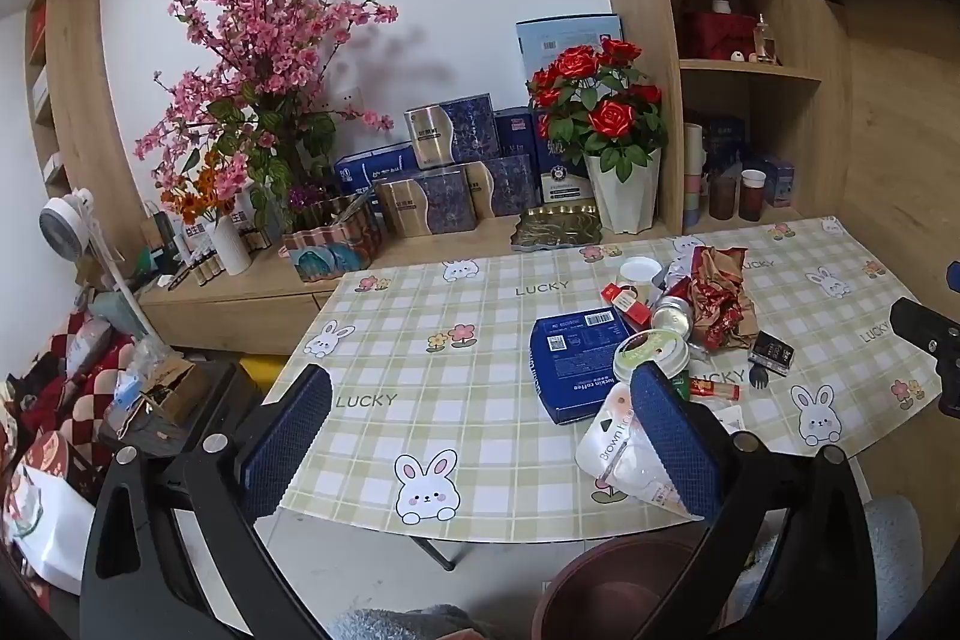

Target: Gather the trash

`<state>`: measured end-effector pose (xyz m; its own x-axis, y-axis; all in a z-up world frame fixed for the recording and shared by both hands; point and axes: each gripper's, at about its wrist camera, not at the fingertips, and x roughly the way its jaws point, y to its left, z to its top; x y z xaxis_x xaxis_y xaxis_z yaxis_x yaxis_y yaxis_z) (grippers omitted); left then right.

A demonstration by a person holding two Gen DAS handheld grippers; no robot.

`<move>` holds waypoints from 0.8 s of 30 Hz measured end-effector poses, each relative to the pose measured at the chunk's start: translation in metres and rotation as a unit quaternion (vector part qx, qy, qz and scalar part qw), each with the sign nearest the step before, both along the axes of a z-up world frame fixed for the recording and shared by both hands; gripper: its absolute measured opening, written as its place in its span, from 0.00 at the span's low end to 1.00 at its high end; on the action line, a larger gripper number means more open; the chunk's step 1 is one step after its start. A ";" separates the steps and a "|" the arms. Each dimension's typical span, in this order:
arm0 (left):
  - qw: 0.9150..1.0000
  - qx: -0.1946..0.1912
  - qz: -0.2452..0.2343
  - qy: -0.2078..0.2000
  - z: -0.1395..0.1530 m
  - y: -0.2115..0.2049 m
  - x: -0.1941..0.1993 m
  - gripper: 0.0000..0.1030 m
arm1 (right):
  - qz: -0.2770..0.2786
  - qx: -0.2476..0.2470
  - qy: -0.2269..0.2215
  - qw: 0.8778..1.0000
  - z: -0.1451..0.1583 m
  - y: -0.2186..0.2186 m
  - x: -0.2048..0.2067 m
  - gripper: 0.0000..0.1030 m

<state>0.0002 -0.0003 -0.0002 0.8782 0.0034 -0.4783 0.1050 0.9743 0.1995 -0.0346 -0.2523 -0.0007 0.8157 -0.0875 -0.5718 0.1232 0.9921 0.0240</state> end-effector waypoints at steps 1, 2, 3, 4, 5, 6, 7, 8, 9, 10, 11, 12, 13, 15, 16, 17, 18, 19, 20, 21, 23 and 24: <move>1.000 0.000 0.000 0.000 0.000 0.000 0.000 0.95 | 0.000 0.000 0.000 1.000 0.000 0.000 0.000 0.94; 1.000 0.000 0.001 0.001 0.000 0.000 0.000 0.95 | 0.001 -0.001 0.001 1.000 0.000 0.001 0.000 0.94; 1.000 -0.001 0.001 0.001 0.000 0.000 0.000 0.95 | 0.001 -0.001 0.001 1.000 0.000 0.001 0.000 0.94; 1.000 -0.001 0.002 0.001 0.000 0.000 0.000 0.95 | 0.002 -0.001 0.001 1.000 0.001 0.002 0.001 0.94; 1.000 -0.001 0.002 0.002 0.000 0.000 0.001 0.95 | 0.002 -0.002 0.001 1.000 0.001 0.002 0.001 0.94; 1.000 -0.002 0.003 0.003 0.000 0.000 0.001 0.95 | 0.002 -0.002 0.001 1.000 0.001 0.002 0.001 0.94; 1.000 -0.002 0.003 0.003 -0.001 0.000 0.001 0.95 | 0.003 -0.001 0.001 1.000 0.001 0.002 0.001 0.95; 1.000 -0.001 0.000 0.001 0.000 0.000 0.000 0.95 | 0.003 -0.001 0.001 1.000 0.001 0.001 0.001 0.94; 1.000 -0.002 0.000 0.001 0.000 0.000 0.000 0.95 | 0.002 -0.005 0.002 1.000 0.002 0.005 0.002 0.94; 1.000 -0.002 0.000 0.001 0.000 0.000 0.000 0.95 | 0.002 -0.005 0.002 1.000 0.002 0.005 0.002 0.95; 1.000 -0.002 0.000 0.001 0.000 0.000 0.000 0.95 | 0.002 -0.005 0.002 1.000 0.001 0.004 0.002 0.94; 1.000 -0.002 0.001 0.000 0.001 0.000 0.000 0.95 | 0.002 -0.005 0.002 1.000 0.001 0.004 0.002 0.94; 1.000 -0.002 0.001 -0.001 0.001 0.000 -0.001 0.95 | 0.001 -0.005 0.002 1.000 0.001 0.004 0.002 0.94; 1.000 -0.004 0.002 -0.002 0.003 0.000 -0.001 0.95 | 0.002 -0.005 0.002 1.000 0.001 0.003 0.002 0.95; 1.000 -0.007 0.001 0.000 0.003 0.000 -0.001 0.95 | 0.002 -0.005 0.002 1.000 0.001 0.003 0.002 0.94; 1.000 -0.010 0.000 0.001 0.004 0.000 -0.001 0.95 | 0.002 -0.005 0.002 1.000 0.001 0.002 0.002 0.95; 1.000 -0.013 0.000 0.003 0.001 0.010 -0.001 0.95 | 0.002 -0.005 0.002 1.000 0.001 0.002 0.002 0.95; 1.000 -0.014 0.002 0.004 0.003 0.012 0.002 0.95 | 0.002 -0.005 0.003 1.000 0.001 0.001 0.002 0.95; 1.000 -0.015 0.003 0.004 0.003 0.013 0.002 0.95 | 0.002 -0.005 0.003 1.000 0.001 0.001 0.003 0.95; 1.000 -0.016 0.003 0.004 0.003 0.014 0.003 0.95 | 0.002 -0.005 0.003 1.000 0.001 0.001 0.003 0.95; 1.000 -0.017 0.004 0.004 0.003 0.015 0.003 0.95 | 0.002 -0.005 0.003 1.000 0.001 0.003 0.001 0.94; 1.000 -0.016 0.003 0.004 0.003 0.015 0.003 0.95 | 0.002 -0.005 0.003 1.000 0.001 0.003 0.001 0.94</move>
<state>0.0031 0.0144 0.0024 0.8744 -0.0071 -0.4851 0.1006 0.9808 0.1670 -0.0340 -0.2491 0.0000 0.8123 -0.0902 -0.5762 0.1198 0.9927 0.0135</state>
